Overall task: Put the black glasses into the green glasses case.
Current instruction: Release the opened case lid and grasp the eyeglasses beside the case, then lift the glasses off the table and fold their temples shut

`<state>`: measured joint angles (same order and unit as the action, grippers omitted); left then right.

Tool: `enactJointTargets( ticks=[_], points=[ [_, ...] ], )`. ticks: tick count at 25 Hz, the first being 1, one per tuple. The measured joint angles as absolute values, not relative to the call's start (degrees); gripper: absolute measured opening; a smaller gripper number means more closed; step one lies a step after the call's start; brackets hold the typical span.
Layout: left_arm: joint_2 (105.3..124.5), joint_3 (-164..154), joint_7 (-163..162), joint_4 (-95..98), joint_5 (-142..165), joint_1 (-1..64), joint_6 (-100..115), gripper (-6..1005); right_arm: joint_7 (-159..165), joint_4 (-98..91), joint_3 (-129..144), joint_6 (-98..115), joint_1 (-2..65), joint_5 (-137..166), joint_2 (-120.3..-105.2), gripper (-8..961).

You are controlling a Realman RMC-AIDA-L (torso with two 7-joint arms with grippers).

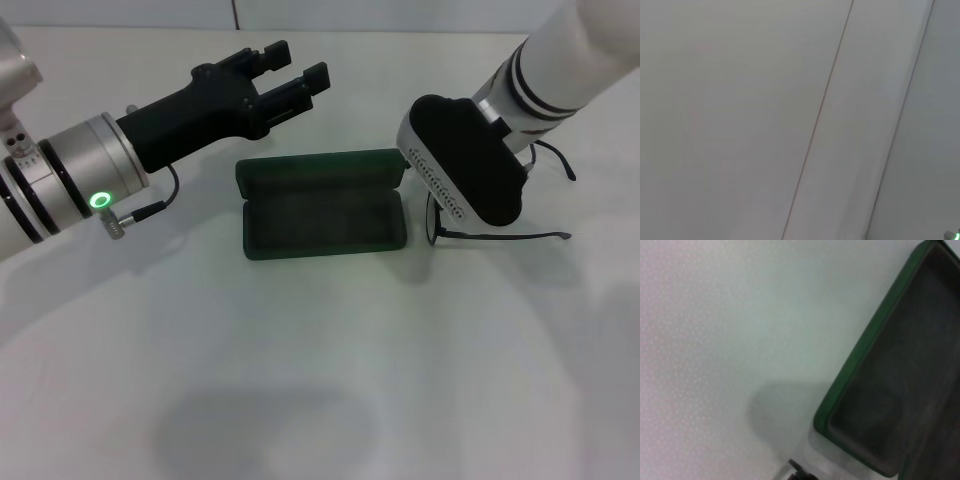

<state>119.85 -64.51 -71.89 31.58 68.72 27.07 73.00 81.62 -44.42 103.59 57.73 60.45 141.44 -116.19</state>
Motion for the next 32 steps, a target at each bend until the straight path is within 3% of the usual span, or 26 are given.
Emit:
enactJointTargets(
  ticks=[19, 24, 29, 32],
  points=[
    [119.7, -64.5, -72.3, 31.1, 68.7, 27.2, 72.5, 699, 81.3, -43.6, 103.8, 54.7, 58.9, 140.6, -116.19, 453],
    [119.65, -64.5, -72.3, 31.1, 68.9, 27.2, 72.6, 699, 81.2, -44.4, 103.5, 52.5, 57.1, 140.6, -116.19, 244],
    [119.61, -64.5, -72.6, 31.3, 68.8, 27.0, 72.8, 699, 81.5, -44.8, 100.3, 54.5, 56.9, 139.9, -116.19, 156],
    [119.6, -64.4, -73.1, 31.5, 68.5, 26.6, 72.8, 698, 81.6, -46.7, 96.1, 57.2, 55.8, 140.3, -116.06, 152]
  ],
)
